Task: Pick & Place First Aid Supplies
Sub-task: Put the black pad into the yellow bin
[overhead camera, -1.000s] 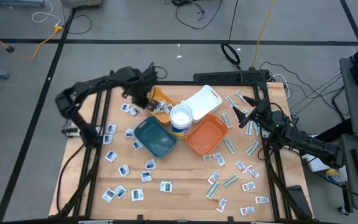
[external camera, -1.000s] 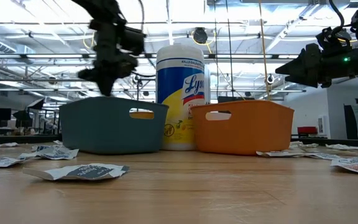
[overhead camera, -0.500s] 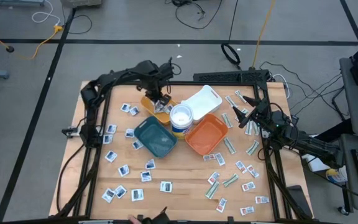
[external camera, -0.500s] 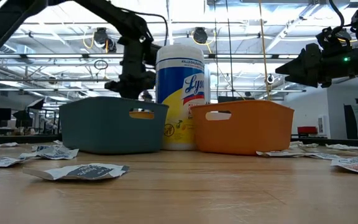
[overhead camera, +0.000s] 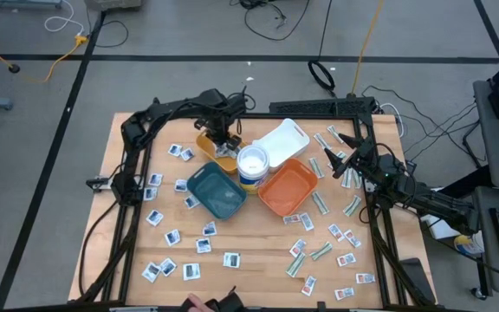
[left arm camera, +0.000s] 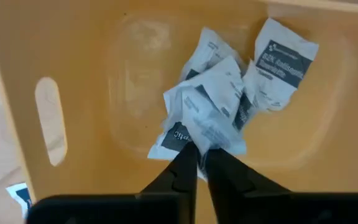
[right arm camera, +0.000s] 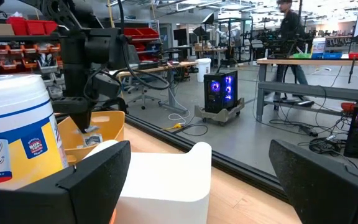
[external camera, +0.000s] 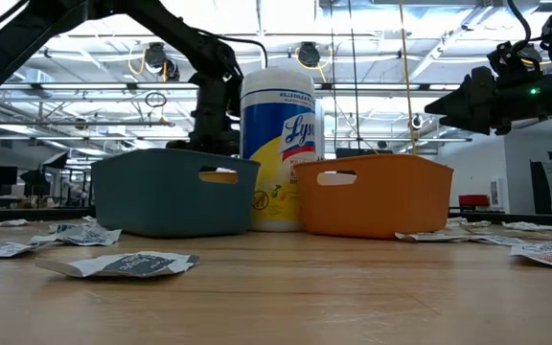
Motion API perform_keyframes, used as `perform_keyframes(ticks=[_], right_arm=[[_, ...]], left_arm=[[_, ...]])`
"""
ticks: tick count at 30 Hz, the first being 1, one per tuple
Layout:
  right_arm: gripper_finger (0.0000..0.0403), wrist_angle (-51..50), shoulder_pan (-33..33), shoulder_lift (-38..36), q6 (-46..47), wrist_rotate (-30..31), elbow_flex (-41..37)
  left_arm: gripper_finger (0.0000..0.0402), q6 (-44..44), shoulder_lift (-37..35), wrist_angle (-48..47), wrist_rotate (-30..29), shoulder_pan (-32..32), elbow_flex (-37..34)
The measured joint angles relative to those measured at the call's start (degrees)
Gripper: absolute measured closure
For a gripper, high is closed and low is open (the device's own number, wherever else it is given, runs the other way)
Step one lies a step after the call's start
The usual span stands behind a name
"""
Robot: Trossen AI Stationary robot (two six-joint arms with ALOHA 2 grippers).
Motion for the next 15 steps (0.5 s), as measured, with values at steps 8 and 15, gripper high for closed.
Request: perform_keyframes(ticks=[8,15], right_arm=[[0.0026,0.0,0.0,0.0,0.0,0.0,0.0],[0.0026,0.0,0.0,0.0,0.0,0.0,0.0]], left_arm=[[0.0193,-0.4,-0.2,-0.6,0.9,0.1,0.0],[0.0094,-2.0,-4.2,-4.6,2.7,0.1,-0.1]])
